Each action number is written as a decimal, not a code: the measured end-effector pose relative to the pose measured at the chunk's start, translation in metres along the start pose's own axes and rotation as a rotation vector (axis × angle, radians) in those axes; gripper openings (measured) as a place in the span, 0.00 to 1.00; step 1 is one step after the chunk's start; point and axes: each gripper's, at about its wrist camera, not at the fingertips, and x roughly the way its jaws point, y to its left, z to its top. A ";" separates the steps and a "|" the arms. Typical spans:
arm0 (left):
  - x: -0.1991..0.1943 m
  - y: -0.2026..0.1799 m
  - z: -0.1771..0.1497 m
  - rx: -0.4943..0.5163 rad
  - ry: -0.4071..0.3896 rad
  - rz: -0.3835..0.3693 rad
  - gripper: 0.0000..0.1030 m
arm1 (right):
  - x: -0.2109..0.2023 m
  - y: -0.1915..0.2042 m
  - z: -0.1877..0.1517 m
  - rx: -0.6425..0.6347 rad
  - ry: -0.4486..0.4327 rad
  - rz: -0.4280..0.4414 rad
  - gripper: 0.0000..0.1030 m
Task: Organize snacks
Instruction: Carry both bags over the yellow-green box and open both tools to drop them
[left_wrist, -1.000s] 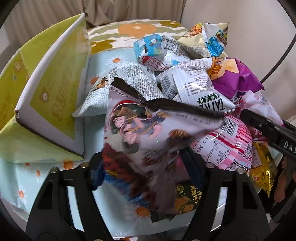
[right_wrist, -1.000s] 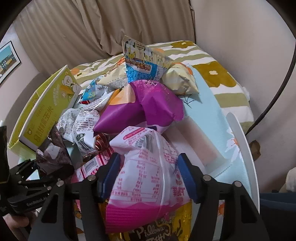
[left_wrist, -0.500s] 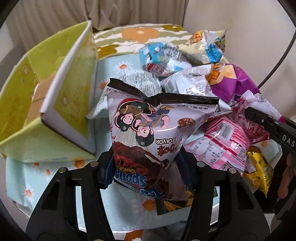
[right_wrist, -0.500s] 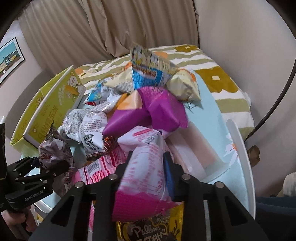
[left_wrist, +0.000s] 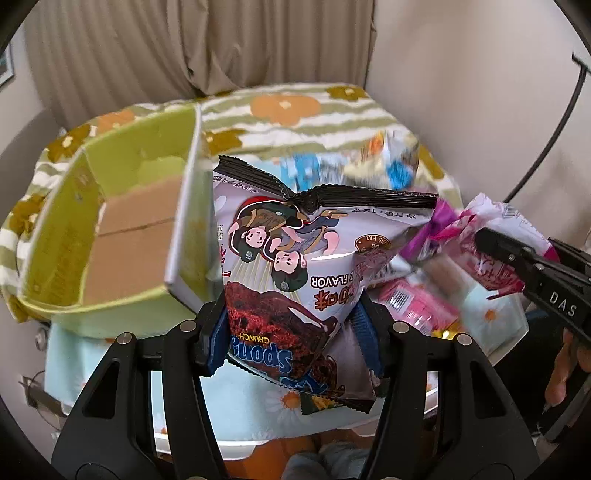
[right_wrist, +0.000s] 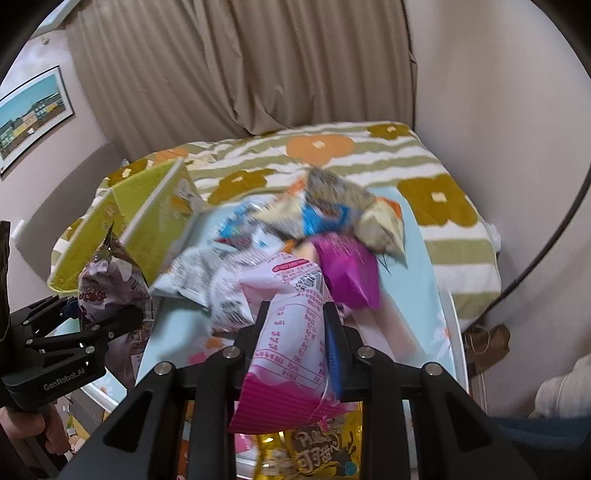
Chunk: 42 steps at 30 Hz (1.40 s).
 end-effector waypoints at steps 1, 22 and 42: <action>-0.006 0.002 0.003 -0.007 -0.010 0.001 0.52 | -0.005 0.004 0.006 -0.009 -0.008 0.012 0.23; -0.036 0.171 0.099 -0.116 -0.112 0.068 0.52 | 0.031 0.162 0.130 -0.177 -0.100 0.165 0.20; 0.106 0.304 0.154 -0.037 0.097 0.073 0.99 | 0.175 0.256 0.186 -0.082 0.065 0.134 0.20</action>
